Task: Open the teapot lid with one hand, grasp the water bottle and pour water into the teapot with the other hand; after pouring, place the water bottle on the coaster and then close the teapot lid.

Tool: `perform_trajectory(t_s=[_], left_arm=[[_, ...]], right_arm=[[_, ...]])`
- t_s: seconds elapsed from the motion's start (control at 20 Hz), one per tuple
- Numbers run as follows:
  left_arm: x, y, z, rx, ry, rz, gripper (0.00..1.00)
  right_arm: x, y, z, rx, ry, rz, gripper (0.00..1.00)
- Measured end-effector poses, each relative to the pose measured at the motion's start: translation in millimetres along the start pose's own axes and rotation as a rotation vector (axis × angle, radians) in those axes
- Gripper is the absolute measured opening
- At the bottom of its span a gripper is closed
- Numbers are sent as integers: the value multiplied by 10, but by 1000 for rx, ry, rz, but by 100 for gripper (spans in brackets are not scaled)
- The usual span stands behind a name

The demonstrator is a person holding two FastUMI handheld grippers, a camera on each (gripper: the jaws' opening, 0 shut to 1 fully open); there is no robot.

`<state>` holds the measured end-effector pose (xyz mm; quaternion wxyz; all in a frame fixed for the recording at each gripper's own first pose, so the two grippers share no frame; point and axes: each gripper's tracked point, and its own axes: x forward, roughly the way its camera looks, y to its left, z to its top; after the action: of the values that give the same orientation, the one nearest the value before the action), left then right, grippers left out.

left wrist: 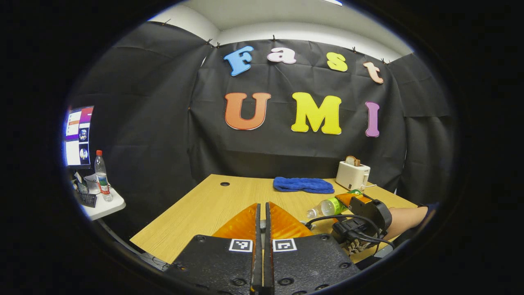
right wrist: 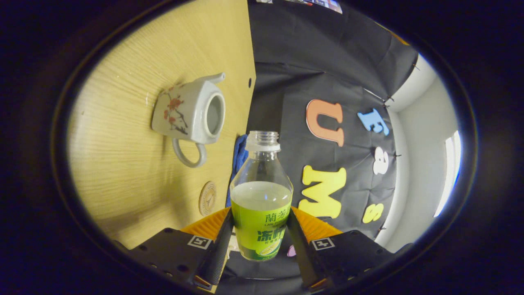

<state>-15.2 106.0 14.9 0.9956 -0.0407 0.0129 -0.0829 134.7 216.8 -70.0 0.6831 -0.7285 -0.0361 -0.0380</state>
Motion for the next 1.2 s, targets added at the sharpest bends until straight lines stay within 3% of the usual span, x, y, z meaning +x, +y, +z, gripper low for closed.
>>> perform_trajectory(t_s=[0.75, 1.2], left_arm=[[-2, 10, -62, 17, 20, -22, 4], [-7, 14, -66, 28, 25, -32, 4]], right_arm=[[39, -273, 107, -318, -58, -104, 72], [55, -525, 120, -440, -87, -187, 73]])
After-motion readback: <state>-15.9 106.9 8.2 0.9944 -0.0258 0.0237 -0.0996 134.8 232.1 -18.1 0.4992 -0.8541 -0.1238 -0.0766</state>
